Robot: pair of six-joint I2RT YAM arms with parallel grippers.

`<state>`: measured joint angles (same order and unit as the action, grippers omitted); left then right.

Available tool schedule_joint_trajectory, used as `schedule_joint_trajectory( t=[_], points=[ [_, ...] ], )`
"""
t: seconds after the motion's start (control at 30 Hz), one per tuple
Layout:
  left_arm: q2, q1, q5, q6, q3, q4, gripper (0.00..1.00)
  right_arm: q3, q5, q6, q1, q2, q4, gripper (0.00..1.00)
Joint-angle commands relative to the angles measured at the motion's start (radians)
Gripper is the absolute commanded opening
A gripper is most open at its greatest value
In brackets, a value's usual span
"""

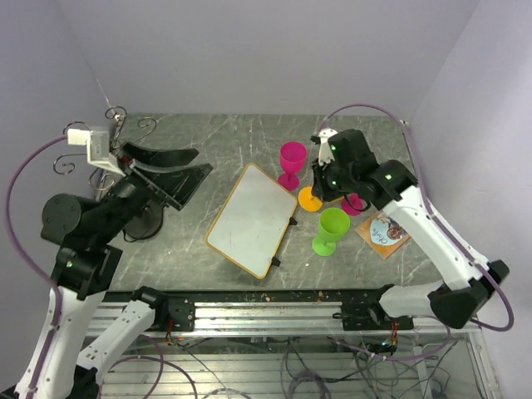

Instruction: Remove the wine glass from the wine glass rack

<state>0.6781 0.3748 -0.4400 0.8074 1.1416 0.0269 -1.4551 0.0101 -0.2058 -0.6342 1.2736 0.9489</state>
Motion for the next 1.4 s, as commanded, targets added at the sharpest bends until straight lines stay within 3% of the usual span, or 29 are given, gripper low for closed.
schedule_joint_trajectory(
  t=[0.0,0.17,0.47,1.03,1.17,1.37],
  points=[
    [-0.052,0.003,0.125,-0.125,0.084,0.184,0.99,-0.062,0.056,0.009,0.001,0.077,0.088,0.00],
    [-0.072,0.002,0.259,-0.220,0.166,0.364,0.99,-0.085,0.151,0.002,0.002,0.174,0.102,0.00],
    [-0.075,0.003,0.518,-0.308,0.278,0.587,0.99,-0.070,0.120,-0.016,0.001,0.308,0.048,0.00],
    [-0.066,0.003,0.577,-0.351,0.312,0.630,0.99,0.021,0.110,-0.028,0.004,0.424,-0.060,0.04],
    [-0.061,0.003,0.565,-0.350,0.316,0.623,0.99,0.033,0.127,-0.037,0.004,0.407,-0.063,0.12],
    [-0.052,0.002,0.562,-0.350,0.323,0.627,0.99,-0.006,0.174,-0.052,0.005,0.347,-0.012,0.48]
  ],
)
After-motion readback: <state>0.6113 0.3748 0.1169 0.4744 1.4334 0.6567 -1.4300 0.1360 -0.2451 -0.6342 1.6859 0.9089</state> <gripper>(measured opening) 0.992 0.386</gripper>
